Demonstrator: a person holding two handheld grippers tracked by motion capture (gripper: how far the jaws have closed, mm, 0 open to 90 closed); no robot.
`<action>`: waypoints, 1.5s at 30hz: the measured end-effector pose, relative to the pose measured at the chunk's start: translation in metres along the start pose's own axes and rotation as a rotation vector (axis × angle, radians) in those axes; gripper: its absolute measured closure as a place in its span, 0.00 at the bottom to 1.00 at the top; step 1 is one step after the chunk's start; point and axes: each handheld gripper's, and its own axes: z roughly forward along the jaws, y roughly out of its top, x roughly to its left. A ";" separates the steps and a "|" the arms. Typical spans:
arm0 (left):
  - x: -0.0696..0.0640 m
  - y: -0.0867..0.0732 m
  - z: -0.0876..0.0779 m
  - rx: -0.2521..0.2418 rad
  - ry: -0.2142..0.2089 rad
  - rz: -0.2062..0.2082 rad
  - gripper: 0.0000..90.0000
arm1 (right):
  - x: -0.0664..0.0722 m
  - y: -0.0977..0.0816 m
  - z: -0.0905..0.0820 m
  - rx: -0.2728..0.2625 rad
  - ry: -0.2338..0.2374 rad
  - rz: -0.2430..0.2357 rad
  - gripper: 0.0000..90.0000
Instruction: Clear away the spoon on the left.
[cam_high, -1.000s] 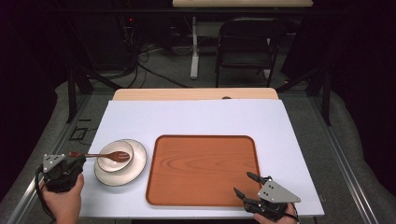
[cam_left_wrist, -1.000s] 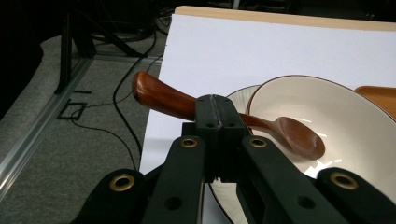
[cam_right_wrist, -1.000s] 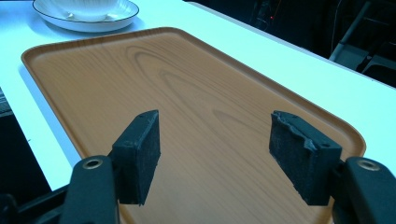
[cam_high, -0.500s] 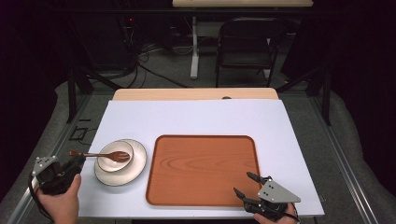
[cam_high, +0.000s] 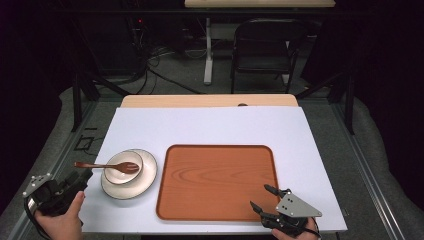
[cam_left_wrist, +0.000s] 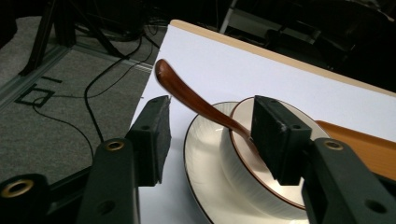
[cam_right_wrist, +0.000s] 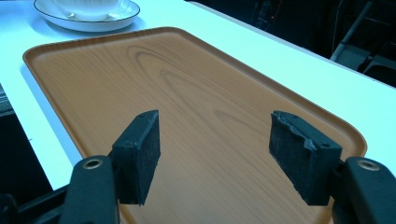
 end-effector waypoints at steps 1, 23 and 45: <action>0.000 0.000 0.000 0.000 0.000 0.000 0.50 | 0.000 0.000 0.000 0.000 0.000 0.000 0.37; 0.009 0.002 0.027 0.018 -0.057 -0.095 0.50 | 0.001 0.000 0.001 0.008 0.005 -0.005 0.37; 0.009 0.002 0.040 -0.001 -0.075 -0.152 0.69 | 0.000 0.000 0.001 0.005 0.006 -0.003 0.37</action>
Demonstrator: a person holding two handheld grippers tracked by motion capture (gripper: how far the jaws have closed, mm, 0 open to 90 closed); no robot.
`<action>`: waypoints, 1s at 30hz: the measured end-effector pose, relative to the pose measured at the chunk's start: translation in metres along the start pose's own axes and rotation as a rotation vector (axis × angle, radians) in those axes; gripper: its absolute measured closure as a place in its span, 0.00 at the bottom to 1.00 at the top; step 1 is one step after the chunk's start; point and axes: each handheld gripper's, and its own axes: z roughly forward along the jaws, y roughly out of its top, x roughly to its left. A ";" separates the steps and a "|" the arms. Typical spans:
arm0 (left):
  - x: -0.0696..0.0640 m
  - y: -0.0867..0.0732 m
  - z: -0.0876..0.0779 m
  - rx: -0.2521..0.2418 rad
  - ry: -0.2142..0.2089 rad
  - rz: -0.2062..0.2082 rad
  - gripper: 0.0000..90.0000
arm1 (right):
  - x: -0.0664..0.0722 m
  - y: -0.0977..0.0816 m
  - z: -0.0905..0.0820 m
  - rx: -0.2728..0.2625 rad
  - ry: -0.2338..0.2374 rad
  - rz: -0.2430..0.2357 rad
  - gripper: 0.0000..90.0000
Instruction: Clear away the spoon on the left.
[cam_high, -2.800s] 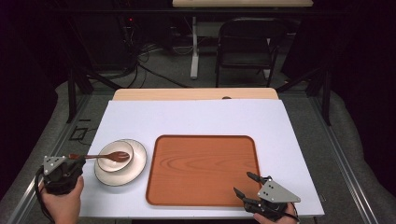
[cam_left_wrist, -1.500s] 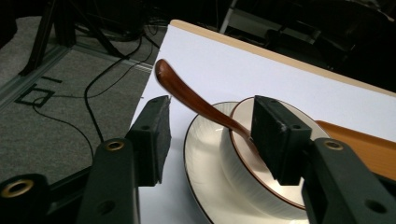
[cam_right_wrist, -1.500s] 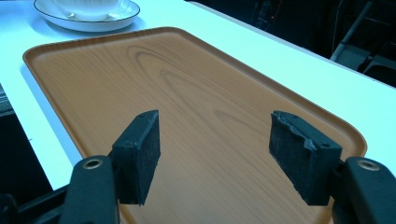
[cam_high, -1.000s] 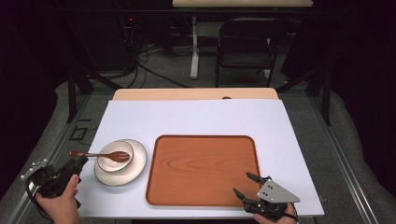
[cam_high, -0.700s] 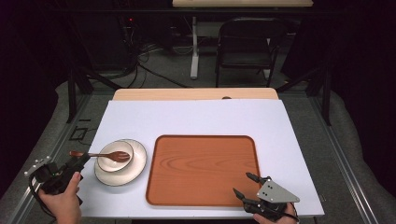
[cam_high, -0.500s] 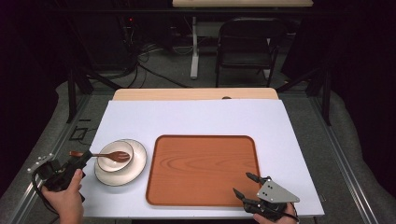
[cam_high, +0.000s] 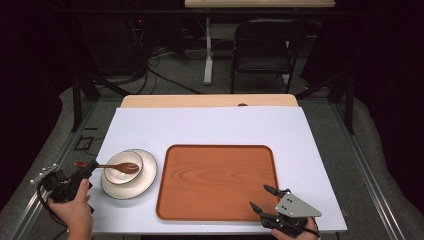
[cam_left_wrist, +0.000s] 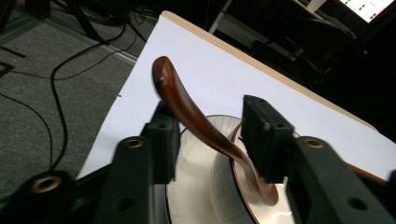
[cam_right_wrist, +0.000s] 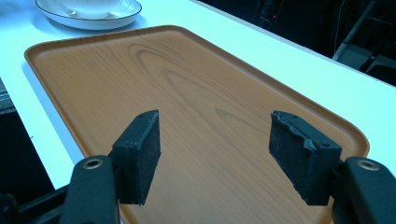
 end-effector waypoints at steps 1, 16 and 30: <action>0.000 0.000 0.000 -0.002 0.003 -0.002 0.72 | 0.000 0.000 0.000 0.000 0.000 -0.001 0.37; -0.002 0.002 -0.003 -0.027 -0.036 -0.003 0.84 | 0.000 0.000 0.000 0.000 0.002 -0.002 0.37; -0.020 0.007 -0.010 -0.052 -0.091 0.046 0.90 | 0.000 0.000 0.000 0.000 0.001 -0.002 0.38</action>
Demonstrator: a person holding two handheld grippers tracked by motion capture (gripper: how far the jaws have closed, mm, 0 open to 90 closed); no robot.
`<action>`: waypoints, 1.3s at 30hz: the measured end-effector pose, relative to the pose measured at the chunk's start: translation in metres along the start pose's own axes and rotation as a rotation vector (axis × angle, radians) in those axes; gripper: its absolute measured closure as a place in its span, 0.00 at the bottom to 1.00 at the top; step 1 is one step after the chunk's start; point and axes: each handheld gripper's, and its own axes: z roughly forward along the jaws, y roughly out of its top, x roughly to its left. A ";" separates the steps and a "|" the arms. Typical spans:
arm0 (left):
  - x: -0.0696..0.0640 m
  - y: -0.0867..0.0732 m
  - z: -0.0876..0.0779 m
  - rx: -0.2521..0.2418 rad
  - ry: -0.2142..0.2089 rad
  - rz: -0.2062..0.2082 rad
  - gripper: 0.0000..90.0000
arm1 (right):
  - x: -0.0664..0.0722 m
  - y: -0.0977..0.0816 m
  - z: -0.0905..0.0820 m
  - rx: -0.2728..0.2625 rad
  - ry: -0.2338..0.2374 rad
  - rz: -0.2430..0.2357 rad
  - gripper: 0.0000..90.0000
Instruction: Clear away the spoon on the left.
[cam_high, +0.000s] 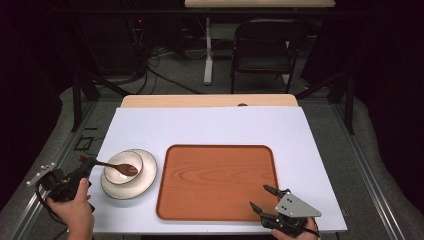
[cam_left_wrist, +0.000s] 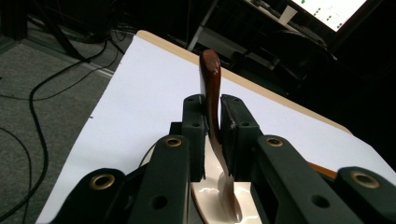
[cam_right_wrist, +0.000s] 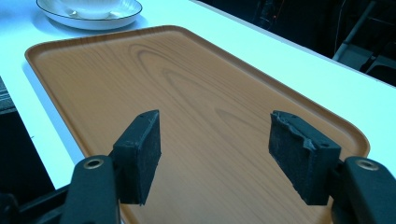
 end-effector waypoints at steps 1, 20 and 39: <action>-0.002 0.001 0.000 0.002 -0.006 0.006 0.91 | 0.000 0.000 0.000 0.000 0.000 0.000 0.38; -0.031 0.006 -0.001 0.006 -0.015 0.147 0.94 | 0.000 0.000 0.000 -0.002 -0.002 0.000 0.38; -0.049 0.014 -0.006 0.014 0.055 0.273 0.94 | 0.000 0.000 0.000 0.000 -0.001 0.001 0.38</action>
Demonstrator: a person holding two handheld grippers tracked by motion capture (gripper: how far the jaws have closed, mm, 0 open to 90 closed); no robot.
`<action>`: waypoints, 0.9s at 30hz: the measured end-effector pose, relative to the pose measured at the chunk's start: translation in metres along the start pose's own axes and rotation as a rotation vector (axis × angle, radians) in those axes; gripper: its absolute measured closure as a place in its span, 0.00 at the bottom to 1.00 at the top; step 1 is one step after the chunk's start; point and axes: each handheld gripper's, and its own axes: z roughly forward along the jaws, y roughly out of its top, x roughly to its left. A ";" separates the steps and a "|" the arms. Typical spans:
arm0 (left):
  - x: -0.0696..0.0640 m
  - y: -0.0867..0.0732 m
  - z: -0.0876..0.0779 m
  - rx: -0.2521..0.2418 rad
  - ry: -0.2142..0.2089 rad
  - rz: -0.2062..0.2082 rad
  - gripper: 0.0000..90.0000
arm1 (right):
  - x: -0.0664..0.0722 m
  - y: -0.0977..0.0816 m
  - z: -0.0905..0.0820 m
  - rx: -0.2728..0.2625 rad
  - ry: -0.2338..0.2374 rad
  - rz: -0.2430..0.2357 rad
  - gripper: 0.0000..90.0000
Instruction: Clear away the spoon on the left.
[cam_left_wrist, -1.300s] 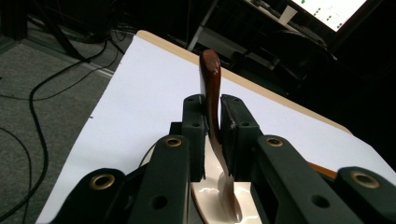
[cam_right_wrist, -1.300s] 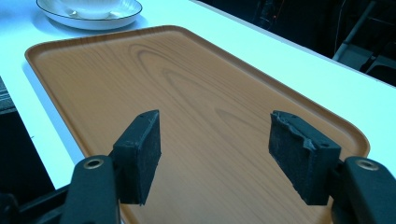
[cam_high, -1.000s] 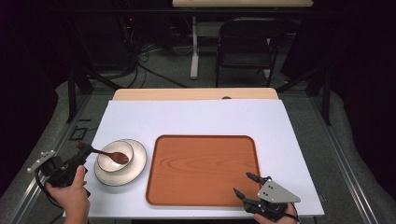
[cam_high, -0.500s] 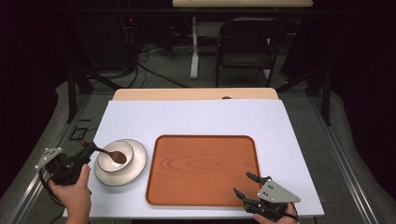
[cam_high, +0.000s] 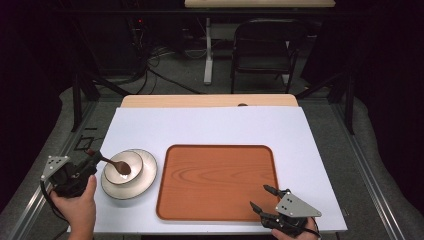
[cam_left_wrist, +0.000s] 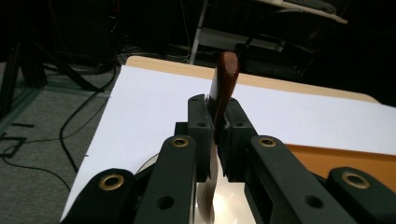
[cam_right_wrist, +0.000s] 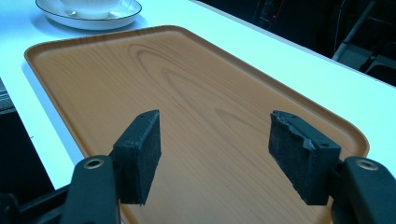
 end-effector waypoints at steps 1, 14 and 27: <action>-0.004 0.002 -0.001 0.002 0.010 0.028 0.94 | 0.000 0.000 0.000 0.000 0.000 0.000 0.38; -0.032 0.015 -0.007 0.004 0.023 0.167 0.94 | 0.000 0.000 0.000 0.000 -0.002 0.000 0.38; -0.051 0.028 -0.019 -0.010 -0.019 0.209 0.94 | 0.000 0.000 -0.001 -0.003 -0.003 0.001 0.38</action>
